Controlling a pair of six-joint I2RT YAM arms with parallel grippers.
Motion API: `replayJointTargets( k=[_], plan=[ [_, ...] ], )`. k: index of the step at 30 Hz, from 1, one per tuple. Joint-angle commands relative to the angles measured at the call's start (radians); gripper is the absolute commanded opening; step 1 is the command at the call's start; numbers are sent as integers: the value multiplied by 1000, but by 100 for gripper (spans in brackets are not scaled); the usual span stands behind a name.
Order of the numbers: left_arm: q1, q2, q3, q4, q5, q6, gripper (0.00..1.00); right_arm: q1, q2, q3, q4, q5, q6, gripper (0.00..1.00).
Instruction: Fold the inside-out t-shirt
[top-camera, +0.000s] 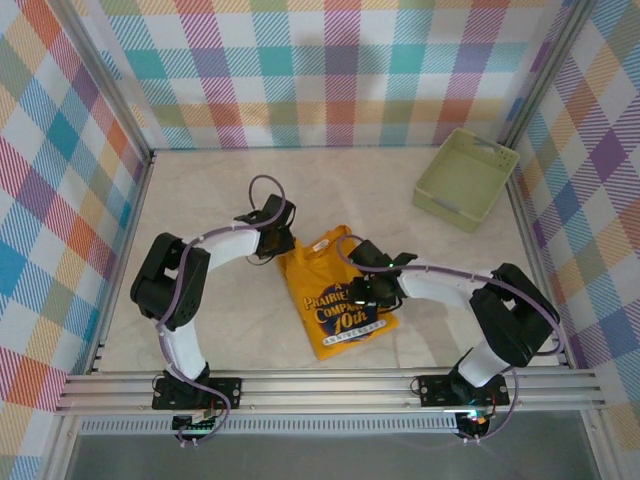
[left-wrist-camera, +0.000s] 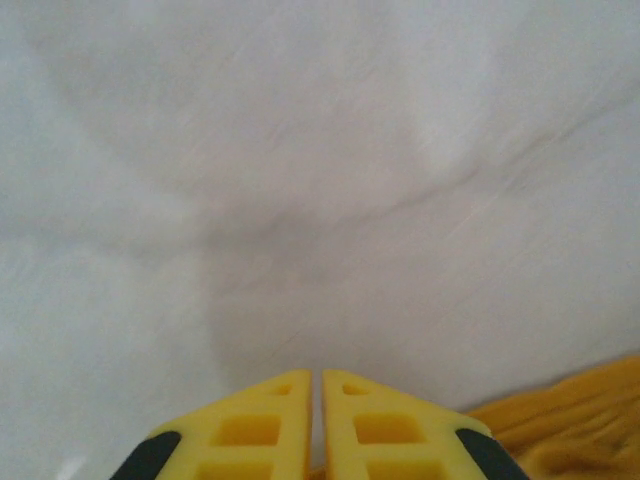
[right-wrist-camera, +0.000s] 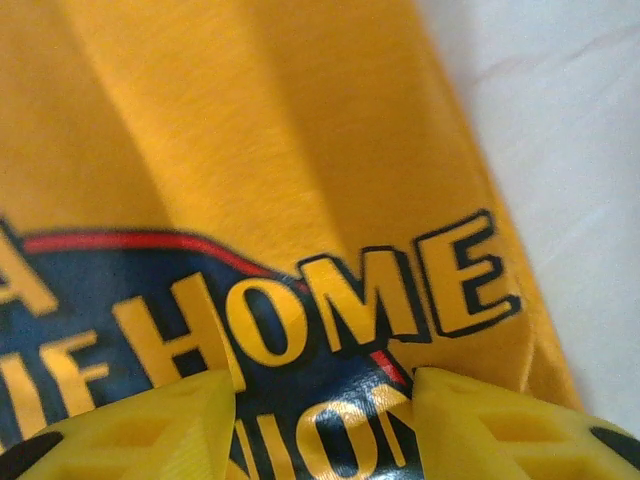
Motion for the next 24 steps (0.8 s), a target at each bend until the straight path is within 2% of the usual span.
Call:
replayJointTargets(
  k=[1,2,4,7,11,13,16,22,24],
  plan=[
    [10,29,82,-44,6,34,8,63,-24,8,12,-42,102,50],
    [9,11,75,-45,8,34,9,72,-32,21,3,-25,100,50],
    [4,-44,38,-57,-25,25,19,73,-53,56,-31,24,69,54],
    [1,-146,-46,-61,-32,16,27,49,-81,116,-60,121,-19,58],
    [-4,-266,-172,8,49,12,38,-53,-47,186,-8,72,-137,58],
    [-4,-288,-212,83,119,3,38,-96,-1,229,14,42,-178,59],
    [-5,-277,-249,179,194,-6,50,-154,76,290,48,7,-229,60],
    [-1,-120,-179,183,205,-6,51,-222,258,438,26,-9,-315,67],
    [5,-89,-164,164,180,-17,46,-229,314,479,17,-10,-330,69]
  ],
)
